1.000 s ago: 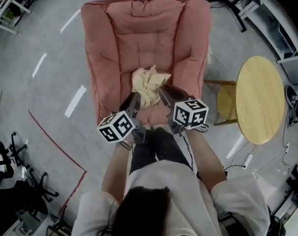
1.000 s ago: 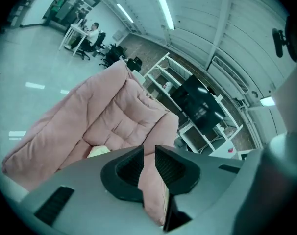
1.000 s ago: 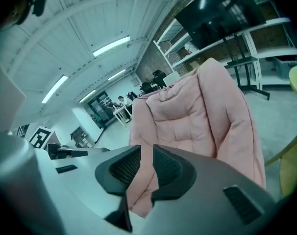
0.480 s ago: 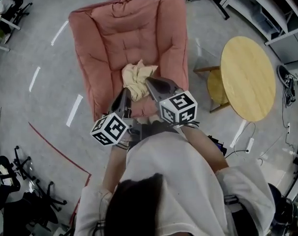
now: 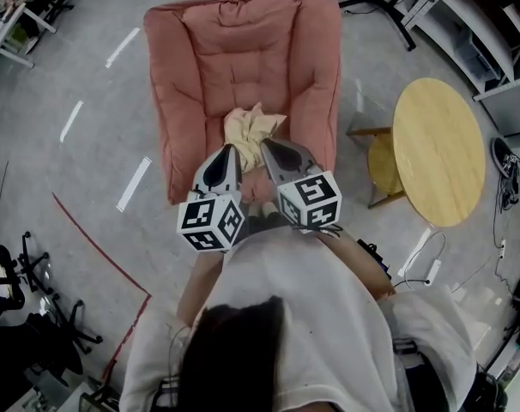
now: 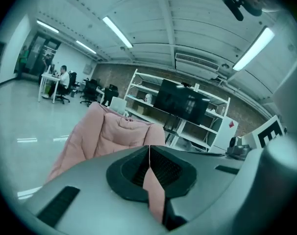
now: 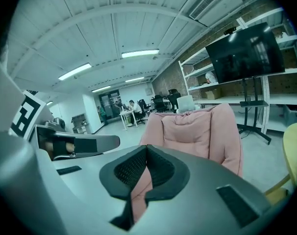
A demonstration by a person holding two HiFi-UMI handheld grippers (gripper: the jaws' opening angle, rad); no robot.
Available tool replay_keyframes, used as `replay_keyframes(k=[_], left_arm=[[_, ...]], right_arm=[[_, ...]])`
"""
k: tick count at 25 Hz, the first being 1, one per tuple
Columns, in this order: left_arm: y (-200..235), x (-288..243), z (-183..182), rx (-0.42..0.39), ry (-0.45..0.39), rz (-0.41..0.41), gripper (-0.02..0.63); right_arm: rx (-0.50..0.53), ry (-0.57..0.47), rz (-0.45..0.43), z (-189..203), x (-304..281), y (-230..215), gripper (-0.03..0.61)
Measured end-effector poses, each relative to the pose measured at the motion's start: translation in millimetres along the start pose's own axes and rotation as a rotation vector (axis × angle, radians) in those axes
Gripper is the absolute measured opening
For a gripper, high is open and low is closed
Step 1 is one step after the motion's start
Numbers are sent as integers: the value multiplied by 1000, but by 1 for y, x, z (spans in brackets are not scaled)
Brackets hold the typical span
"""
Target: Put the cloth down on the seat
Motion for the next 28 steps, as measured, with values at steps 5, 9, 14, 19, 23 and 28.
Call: replay_keyframes(k=[5, 9, 14, 19, 23, 28], left_arm=[[-3, 3, 1, -50, 23, -1, 31], [-3, 5, 5, -67, 37, 7, 31], [-1, 7, 9, -76, 46, 16, 31], [4, 7, 11, -85, 50, 24, 31], [8, 4, 13, -76, 59, 25, 31], [9, 2, 15, -81, 69, 38, 31]], right_arm=[[44, -9, -11, 0, 1, 11, 28], [55, -6, -20, 0, -1, 19, 28], [58, -8, -13, 0, -2, 23, 28], [55, 2, 3, 5, -5, 23, 28], [43, 10, 11, 6, -7, 21, 28], [42, 20, 21, 10, -10, 22, 28]])
Point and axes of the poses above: the fingertips, and each gripper's own axes: x backward along the fingers, y to its left, z out of its underside, the point moved 8 cm from there along x, backward along the fingers, and after that the axes turned 5 degrees about z, right-handed, at the moved point
